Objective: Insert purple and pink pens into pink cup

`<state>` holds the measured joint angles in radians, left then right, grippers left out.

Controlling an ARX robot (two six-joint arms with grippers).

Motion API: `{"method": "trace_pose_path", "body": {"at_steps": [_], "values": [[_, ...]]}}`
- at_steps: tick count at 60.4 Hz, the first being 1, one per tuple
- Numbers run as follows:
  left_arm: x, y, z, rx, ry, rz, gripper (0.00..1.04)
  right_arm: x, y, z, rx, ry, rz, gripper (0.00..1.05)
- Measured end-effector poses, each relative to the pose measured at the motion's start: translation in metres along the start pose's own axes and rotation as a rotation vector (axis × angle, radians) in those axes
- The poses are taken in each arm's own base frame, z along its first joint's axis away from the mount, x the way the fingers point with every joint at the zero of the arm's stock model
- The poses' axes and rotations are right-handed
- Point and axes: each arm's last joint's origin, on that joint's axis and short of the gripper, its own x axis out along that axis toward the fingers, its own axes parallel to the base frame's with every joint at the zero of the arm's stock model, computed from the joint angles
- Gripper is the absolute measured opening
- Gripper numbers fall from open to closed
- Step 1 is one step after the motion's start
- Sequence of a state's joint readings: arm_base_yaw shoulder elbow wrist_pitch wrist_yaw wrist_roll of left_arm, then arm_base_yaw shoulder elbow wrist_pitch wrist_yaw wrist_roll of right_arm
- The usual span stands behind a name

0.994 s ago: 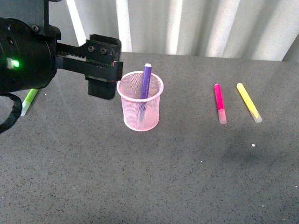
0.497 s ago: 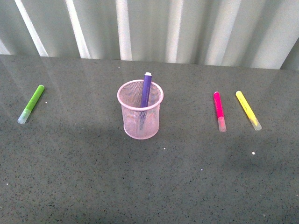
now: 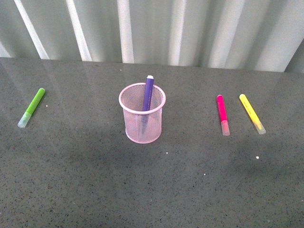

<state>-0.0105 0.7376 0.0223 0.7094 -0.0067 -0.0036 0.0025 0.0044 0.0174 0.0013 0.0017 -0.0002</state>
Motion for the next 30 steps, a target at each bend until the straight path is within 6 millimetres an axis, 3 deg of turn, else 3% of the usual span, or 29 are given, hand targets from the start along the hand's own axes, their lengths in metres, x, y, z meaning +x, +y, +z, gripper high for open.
{"method": "trace_pose_path", "body": {"at_steps": [30], "values": [[-0.021, 0.001, 0.008, 0.000, -0.027, 0.004, 0.04, 0.000, 0.000, 0.000, 0.000, 0.000, 0.000, 0.98]]}}
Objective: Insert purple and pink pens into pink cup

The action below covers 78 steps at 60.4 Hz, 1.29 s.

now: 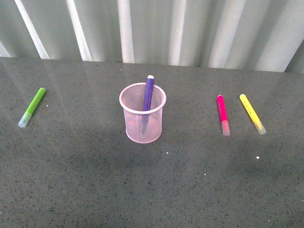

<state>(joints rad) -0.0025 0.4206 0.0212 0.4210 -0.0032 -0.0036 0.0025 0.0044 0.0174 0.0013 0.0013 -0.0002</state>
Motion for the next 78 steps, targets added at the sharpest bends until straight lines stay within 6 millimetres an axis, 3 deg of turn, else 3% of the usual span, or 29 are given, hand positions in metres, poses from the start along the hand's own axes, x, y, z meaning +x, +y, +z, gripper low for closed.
{"method": "trace_pose_path", "body": {"at_steps": [65, 78], "values": [[-0.028, 0.000, -0.002, -0.001, 0.004, -0.002, 0.04, 0.000, 0.000, 0.000, 0.000, 0.000, 0.000, 0.98], [-0.028, 0.000, -0.002, 0.000, 0.004, -0.002, 0.43, 0.000, 0.000, 0.000, 0.000, 0.000, 0.000, 0.98]]}}
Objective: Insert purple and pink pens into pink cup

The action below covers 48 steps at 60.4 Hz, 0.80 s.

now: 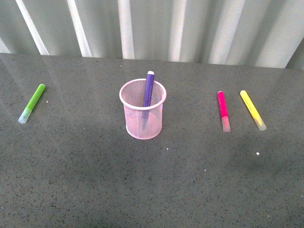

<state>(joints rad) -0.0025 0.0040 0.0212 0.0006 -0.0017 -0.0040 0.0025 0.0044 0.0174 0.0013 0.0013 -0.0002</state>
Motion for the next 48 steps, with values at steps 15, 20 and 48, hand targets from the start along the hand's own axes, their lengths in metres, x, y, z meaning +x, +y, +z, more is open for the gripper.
{"method": "trace_pose_path", "body": {"at_steps": [15, 20, 48], "values": [[0.000, 0.000, 0.000, 0.000, -0.001, -0.001, 0.91, 0.024, -0.005, -0.004, -0.135, 0.493, 0.114, 0.98], [0.000, 0.000, 0.000, 0.000, -0.001, 0.000, 0.98, 0.056, -0.009, 0.009, -0.219, 0.520, 0.158, 0.98], [0.000, 0.000, 0.000, 0.000, -0.001, -0.001, 0.98, 0.225, 0.037, -0.029, -0.357, 0.734, 0.259, 0.98]]}}
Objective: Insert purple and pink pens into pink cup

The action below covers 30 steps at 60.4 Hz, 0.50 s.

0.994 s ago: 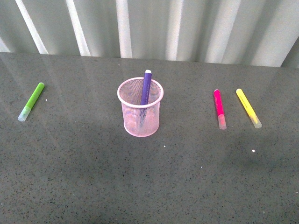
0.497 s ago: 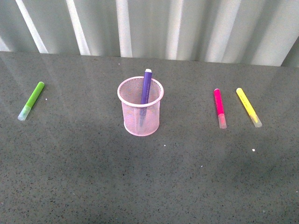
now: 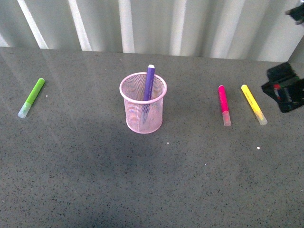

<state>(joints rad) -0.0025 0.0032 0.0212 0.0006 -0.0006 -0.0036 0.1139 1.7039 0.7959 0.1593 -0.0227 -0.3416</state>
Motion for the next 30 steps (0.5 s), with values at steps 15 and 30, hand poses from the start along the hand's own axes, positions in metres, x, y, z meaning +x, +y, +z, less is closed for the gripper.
{"method": "trace_pose_path", "body": {"at_steps": [15, 30], "values": [[0.000, 0.000, 0.000, 0.000, 0.000, 0.000, 0.98, 0.068, 0.001, 0.022, 0.117, 0.092, -0.058, 0.98], [0.000, 0.000, 0.000, 0.000, 0.000, 0.000, 0.98, 0.110, 0.014, 0.032, 0.157, 0.121, -0.019, 0.98]]}}
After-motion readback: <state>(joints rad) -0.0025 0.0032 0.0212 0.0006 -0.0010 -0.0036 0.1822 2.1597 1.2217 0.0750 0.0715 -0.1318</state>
